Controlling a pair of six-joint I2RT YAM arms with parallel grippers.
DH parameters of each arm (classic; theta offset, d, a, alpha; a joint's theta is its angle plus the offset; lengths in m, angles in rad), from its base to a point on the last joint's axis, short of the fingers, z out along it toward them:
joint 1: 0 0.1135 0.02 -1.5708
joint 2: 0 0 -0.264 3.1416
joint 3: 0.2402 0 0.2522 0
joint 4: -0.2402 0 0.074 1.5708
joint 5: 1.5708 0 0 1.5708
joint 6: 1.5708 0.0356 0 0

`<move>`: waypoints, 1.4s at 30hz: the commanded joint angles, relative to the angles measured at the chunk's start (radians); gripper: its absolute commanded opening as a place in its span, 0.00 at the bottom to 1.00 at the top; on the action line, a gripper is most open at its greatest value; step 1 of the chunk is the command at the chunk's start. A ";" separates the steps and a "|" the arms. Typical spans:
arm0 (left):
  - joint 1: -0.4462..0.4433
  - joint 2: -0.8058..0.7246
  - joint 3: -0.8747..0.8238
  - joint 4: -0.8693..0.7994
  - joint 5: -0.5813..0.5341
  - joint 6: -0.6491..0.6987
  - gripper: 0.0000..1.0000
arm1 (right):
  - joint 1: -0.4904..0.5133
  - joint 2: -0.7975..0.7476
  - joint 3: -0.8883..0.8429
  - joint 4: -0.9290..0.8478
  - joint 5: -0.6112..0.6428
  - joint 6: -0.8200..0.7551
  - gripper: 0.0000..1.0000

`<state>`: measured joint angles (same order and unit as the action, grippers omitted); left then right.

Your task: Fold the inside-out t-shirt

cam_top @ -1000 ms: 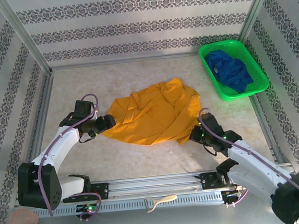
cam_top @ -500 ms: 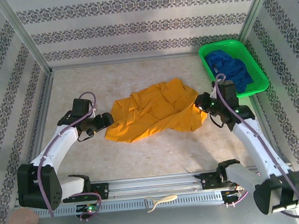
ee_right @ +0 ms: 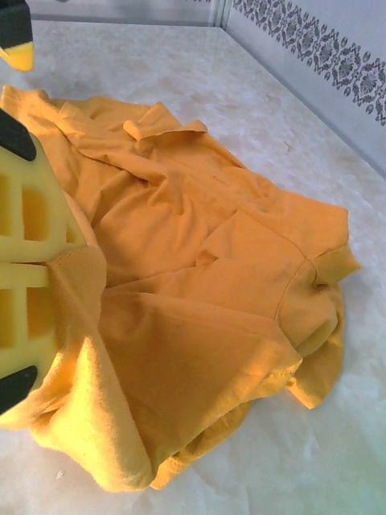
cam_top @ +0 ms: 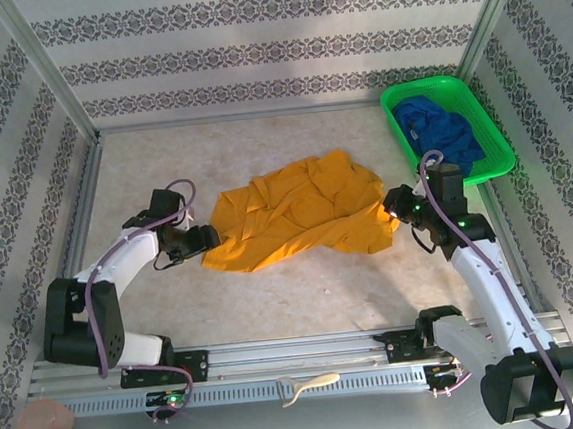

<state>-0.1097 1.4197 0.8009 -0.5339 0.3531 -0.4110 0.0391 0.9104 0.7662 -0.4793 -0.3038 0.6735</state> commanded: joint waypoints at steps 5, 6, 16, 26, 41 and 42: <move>-0.034 0.093 0.040 0.050 -0.010 0.027 0.70 | -0.018 -0.044 -0.048 -0.004 -0.023 0.000 0.00; -0.038 0.105 0.038 0.059 -0.011 0.023 0.67 | -0.020 -0.048 -0.050 -0.004 -0.024 0.001 0.00; -0.049 0.053 0.086 0.069 0.028 -0.009 0.00 | -0.064 -0.010 0.053 -0.004 -0.087 -0.007 0.00; 0.001 -0.197 0.391 -0.060 0.043 -0.089 0.00 | -0.179 0.044 0.293 -0.057 -0.218 -0.049 0.00; 0.013 -0.358 0.549 -0.052 0.123 -0.283 0.00 | -0.242 -0.038 0.402 -0.116 -0.278 -0.034 0.00; 0.013 -0.351 0.546 -0.039 0.134 -0.297 0.00 | -0.241 -0.038 0.393 -0.116 -0.274 -0.037 0.00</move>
<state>-0.1093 1.0897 1.3140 -0.6170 0.4435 -0.6193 -0.1947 0.8814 1.1397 -0.5949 -0.5526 0.6289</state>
